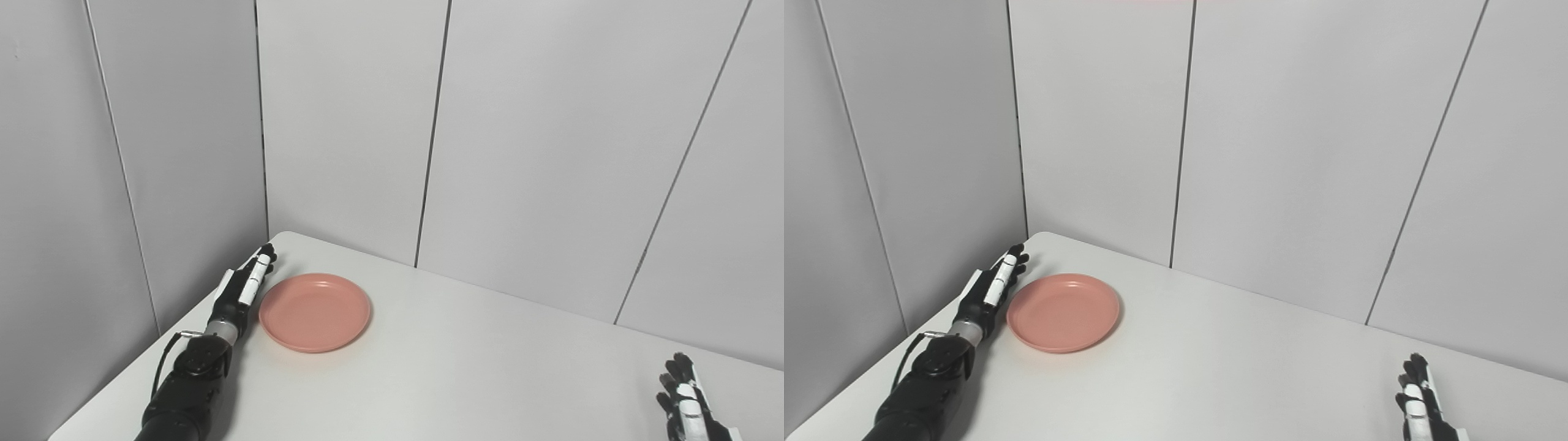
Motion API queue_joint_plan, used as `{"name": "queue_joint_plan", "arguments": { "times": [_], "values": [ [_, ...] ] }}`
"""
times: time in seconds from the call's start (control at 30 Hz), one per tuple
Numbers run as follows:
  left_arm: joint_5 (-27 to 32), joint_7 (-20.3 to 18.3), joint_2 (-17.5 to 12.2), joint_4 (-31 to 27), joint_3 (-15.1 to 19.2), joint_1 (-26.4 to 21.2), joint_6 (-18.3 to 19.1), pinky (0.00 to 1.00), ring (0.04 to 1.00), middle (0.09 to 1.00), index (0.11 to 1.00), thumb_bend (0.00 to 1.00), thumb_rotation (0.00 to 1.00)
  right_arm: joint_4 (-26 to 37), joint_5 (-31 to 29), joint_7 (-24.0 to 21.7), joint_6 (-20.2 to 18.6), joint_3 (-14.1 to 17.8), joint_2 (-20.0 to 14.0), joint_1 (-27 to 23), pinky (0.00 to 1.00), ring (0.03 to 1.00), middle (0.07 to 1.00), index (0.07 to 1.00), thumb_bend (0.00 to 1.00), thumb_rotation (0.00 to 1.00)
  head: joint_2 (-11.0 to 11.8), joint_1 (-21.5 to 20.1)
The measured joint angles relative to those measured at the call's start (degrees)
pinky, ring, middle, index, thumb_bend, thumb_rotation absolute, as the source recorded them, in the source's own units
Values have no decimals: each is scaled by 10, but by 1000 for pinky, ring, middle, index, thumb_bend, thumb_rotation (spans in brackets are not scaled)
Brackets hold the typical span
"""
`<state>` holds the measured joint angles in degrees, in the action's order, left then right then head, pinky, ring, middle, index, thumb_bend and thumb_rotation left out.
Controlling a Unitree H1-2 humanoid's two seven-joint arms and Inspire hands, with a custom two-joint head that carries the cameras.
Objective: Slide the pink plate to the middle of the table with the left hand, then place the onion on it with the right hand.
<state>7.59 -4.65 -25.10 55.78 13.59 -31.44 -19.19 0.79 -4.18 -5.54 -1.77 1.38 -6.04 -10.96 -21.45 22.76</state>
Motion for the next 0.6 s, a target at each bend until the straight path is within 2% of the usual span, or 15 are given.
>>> {"name": "queue_joint_plan", "arguments": {
  "times": [0.33, 0.6],
  "values": [
    [0, 1, 0, 6, -2, -1, -7, 995, 969, 958, 951, 654, 1000, 8, 0, 0, -10, 0, 0, 2, 1000, 1000, 1000, 1000, 191, 1000, -4, 2],
    [8, 3, 5, -4, -2, 3, -7, 939, 940, 936, 930, 641, 1000, 9, 0, 1, -13, 2, 0, 3, 1000, 1000, 1000, 1000, 189, 1000, -6, 0]
  ]
}}
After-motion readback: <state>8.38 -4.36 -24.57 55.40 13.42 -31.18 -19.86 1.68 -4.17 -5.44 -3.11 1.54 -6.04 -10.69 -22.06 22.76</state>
